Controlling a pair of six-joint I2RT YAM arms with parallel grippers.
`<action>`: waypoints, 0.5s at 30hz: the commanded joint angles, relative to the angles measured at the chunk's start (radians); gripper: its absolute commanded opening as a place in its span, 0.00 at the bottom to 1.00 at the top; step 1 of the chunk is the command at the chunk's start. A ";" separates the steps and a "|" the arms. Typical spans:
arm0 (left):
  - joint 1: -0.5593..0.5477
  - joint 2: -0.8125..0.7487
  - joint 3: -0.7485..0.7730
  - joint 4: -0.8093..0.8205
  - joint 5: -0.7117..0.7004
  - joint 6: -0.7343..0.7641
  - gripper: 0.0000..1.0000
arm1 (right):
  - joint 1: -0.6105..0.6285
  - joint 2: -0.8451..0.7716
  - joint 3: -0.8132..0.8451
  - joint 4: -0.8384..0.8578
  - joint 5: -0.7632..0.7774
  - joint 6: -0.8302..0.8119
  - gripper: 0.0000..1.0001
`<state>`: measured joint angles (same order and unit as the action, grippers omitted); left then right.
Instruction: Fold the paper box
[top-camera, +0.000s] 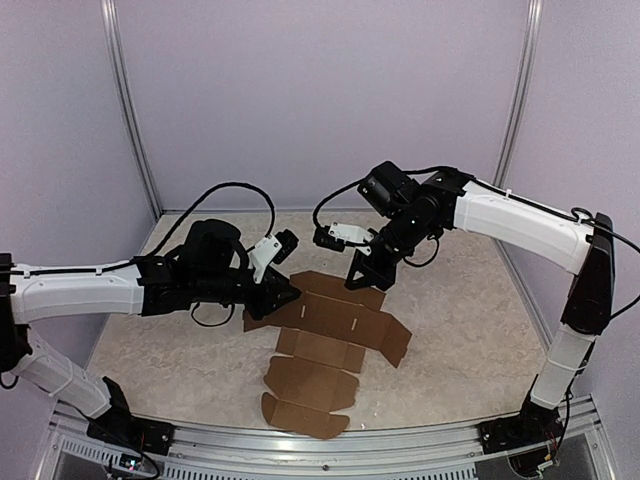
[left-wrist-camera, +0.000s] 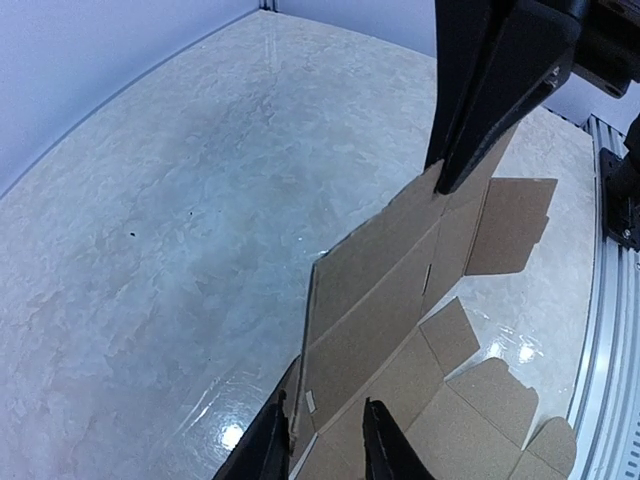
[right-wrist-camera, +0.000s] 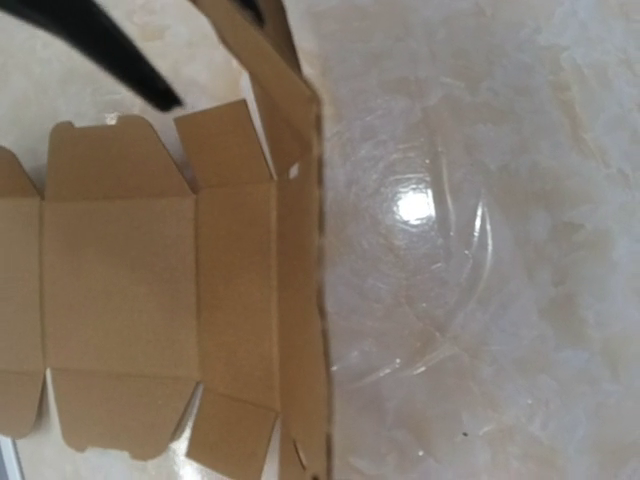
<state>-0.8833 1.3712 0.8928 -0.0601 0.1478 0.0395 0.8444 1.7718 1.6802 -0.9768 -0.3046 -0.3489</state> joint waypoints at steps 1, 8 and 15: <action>-0.006 -0.043 -0.009 0.020 -0.014 -0.022 0.30 | 0.013 -0.008 0.003 0.013 0.036 0.026 0.00; 0.001 -0.069 -0.016 0.051 -0.036 -0.034 0.42 | 0.034 -0.045 -0.045 0.079 0.038 0.063 0.00; 0.054 -0.118 -0.095 0.166 0.042 -0.150 0.45 | 0.037 -0.093 -0.127 0.143 0.055 0.088 0.00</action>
<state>-0.8612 1.3018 0.8570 0.0181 0.1448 -0.0360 0.8711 1.7340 1.5932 -0.8841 -0.2653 -0.2882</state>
